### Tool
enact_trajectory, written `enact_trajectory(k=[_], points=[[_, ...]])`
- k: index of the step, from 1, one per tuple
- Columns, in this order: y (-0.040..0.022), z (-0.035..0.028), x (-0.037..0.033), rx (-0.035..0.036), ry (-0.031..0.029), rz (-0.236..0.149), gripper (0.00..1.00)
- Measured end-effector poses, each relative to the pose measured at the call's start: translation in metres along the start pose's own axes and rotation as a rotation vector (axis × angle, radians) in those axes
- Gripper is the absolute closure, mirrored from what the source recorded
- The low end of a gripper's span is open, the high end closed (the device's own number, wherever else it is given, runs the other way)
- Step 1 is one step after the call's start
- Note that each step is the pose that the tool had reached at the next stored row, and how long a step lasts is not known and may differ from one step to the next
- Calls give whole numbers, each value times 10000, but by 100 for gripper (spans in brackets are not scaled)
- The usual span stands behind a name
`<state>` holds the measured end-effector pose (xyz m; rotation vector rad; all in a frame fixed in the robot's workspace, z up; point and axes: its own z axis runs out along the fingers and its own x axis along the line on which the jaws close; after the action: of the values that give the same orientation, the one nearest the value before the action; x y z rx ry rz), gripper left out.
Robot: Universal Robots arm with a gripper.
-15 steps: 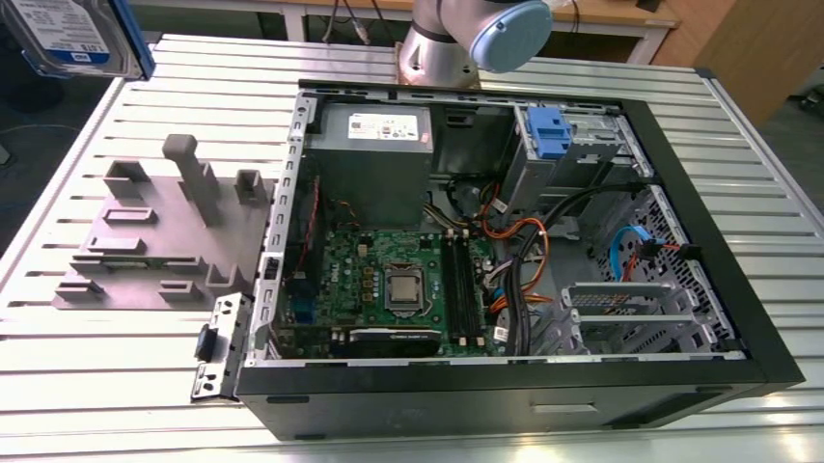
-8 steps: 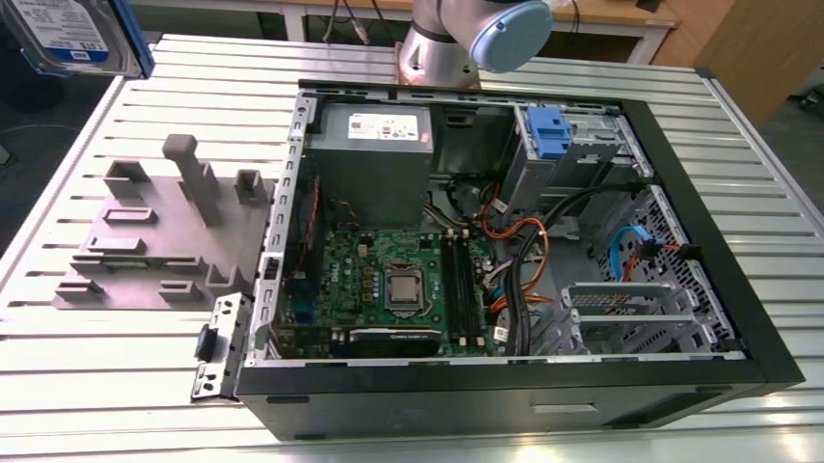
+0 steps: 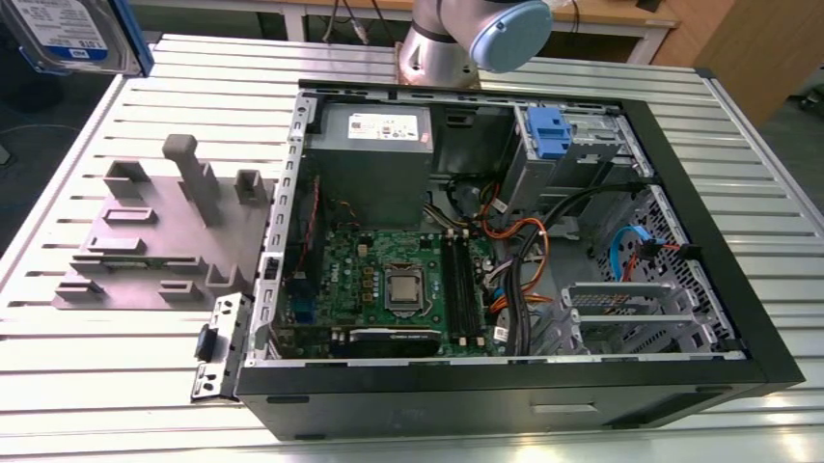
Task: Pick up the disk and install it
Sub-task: 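Pick up the disk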
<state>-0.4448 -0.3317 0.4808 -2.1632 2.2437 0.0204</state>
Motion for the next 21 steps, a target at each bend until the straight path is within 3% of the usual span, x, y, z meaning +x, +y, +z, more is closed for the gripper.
enact_trajectory(k=[21], points=[[-1,-50,-1,0,-5,0,64]])
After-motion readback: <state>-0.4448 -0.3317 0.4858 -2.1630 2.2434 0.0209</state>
